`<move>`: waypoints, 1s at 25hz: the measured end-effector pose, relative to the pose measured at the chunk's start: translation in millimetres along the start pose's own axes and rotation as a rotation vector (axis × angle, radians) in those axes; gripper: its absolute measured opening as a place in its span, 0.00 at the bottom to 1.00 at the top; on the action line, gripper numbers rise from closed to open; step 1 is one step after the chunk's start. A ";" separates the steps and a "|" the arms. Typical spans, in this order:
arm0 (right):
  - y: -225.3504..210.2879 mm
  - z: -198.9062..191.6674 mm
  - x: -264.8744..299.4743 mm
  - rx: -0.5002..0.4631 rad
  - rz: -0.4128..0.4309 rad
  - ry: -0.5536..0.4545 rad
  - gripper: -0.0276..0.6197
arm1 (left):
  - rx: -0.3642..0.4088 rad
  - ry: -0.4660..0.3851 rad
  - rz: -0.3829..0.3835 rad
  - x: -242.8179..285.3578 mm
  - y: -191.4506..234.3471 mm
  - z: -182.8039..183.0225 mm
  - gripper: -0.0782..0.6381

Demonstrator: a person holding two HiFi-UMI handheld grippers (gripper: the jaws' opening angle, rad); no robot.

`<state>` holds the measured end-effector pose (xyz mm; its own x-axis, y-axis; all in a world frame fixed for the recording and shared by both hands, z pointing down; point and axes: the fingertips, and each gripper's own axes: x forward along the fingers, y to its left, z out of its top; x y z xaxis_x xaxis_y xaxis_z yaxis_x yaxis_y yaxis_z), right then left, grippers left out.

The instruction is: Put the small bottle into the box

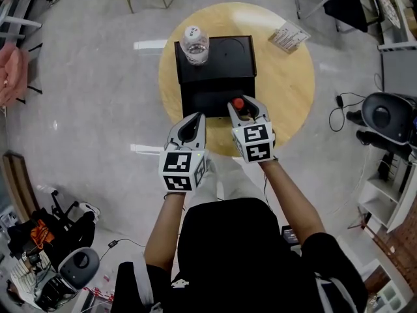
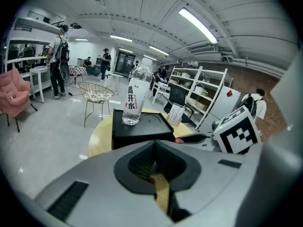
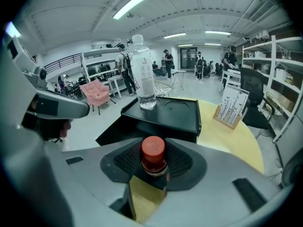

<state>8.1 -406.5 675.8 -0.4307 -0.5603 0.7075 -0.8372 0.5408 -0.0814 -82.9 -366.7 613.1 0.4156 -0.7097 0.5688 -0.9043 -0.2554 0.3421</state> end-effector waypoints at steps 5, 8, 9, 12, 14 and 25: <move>-3.2 -10.3 3.8 -0.003 -0.014 0.023 0.26 | -0.003 0.009 -0.001 3.4 1.0 -4.5 0.12; -2.9 -13.1 5.6 -0.006 -0.018 0.023 0.26 | 0.000 0.012 -0.004 3.9 1.2 -6.7 0.12; -2.8 -13.3 6.0 -0.006 -0.018 0.021 0.26 | -0.001 0.012 -0.005 4.0 1.4 -7.5 0.12; -2.3 -15.0 6.8 -0.009 -0.020 0.020 0.26 | -0.003 0.015 -0.006 4.6 1.8 -10.2 0.12; -1.5 -16.4 5.9 -0.013 -0.022 0.023 0.26 | -0.003 0.016 -0.007 3.7 1.3 -10.8 0.12; 3.0 -26.0 1.4 -0.025 -0.023 0.052 0.26 | 0.020 0.016 -0.005 -3.2 -1.5 -10.6 0.12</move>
<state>13.7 -389.4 694.8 -0.3929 -0.5398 0.7445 -0.8376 0.5441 -0.0476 -81.8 -357.1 618.7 0.4211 -0.6979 0.5793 -0.9041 -0.2717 0.3299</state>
